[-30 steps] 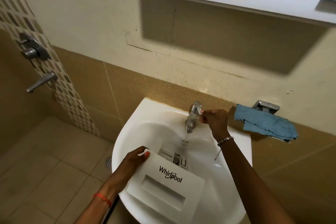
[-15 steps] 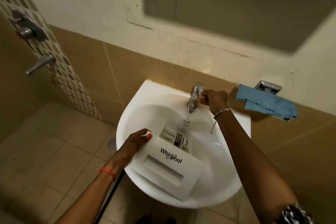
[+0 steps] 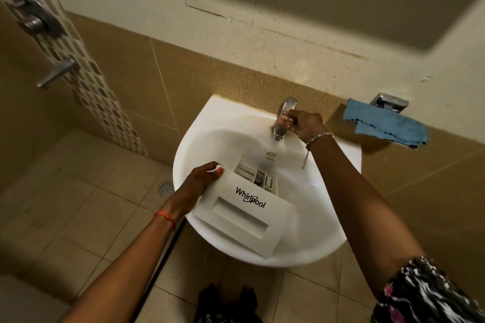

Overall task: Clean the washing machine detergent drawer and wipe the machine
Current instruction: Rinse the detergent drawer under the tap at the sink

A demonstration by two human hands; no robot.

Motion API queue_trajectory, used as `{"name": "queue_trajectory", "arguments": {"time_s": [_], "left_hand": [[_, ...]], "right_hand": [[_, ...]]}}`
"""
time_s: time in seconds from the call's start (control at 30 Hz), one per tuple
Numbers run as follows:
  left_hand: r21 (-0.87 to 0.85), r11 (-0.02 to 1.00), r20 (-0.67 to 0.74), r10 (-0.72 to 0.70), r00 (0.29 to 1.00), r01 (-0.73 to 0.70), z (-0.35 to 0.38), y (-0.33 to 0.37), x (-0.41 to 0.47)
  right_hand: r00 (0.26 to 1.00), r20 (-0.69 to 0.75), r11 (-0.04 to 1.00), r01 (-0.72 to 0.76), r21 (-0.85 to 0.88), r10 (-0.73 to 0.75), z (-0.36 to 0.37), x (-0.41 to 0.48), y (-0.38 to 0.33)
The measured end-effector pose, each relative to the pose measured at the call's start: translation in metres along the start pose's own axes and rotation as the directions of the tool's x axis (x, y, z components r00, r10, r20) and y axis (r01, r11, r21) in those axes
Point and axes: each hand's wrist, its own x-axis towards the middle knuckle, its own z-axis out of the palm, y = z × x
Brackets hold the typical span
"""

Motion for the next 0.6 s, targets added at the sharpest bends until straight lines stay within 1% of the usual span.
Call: {"name": "queue_trajectory", "arguments": {"time_s": [0.07, 0.13, 0.23, 0.3, 0.4, 0.5, 0.6], "left_hand": [[0.001, 1.000, -0.002, 0.003, 1.000, -0.003, 0.000, 0.000, 0.000], [-0.002, 1.000, 0.006, 0.011, 1.000, -0.011, 0.000, 0.000, 0.001], [-0.010, 1.000, 0.016, 0.024, 1.000, -0.023, -0.001, 0.002, 0.005], [-0.007, 1.000, 0.017, 0.027, 0.999, -0.027, -0.001, 0.007, 0.011], [-0.015, 1.000, 0.006, 0.020, 1.000, -0.020, 0.003, 0.019, 0.019], [0.000, 1.000, 0.008, 0.012, 1.000, -0.012, 0.010, 0.033, 0.025], [0.007, 1.000, 0.025, 0.014, 1.000, -0.014, 0.016, 0.047, 0.029]], "right_hand": [[0.997, 0.077, 0.995, -0.006, -0.102, 0.014, -0.006, -0.014, 0.006], [0.992, 0.117, 0.964, 0.073, -0.257, -0.044, -0.019, -0.033, 0.018], [0.973, 0.131, 0.888, 0.229, -0.398, -0.192, -0.051, -0.062, 0.046], [0.971, 0.107, 0.848, 0.239, -0.474, -0.214, -0.074, -0.081, 0.064], [0.984, 0.061, 0.872, 0.178, -0.457, -0.169, -0.097, -0.110, 0.084], [0.990, 0.082, 0.910, 0.135, -0.392, -0.112, -0.102, -0.137, 0.095], [0.992, 0.079, 0.915, 0.121, -0.385, -0.098, -0.096, -0.149, 0.096]]}}
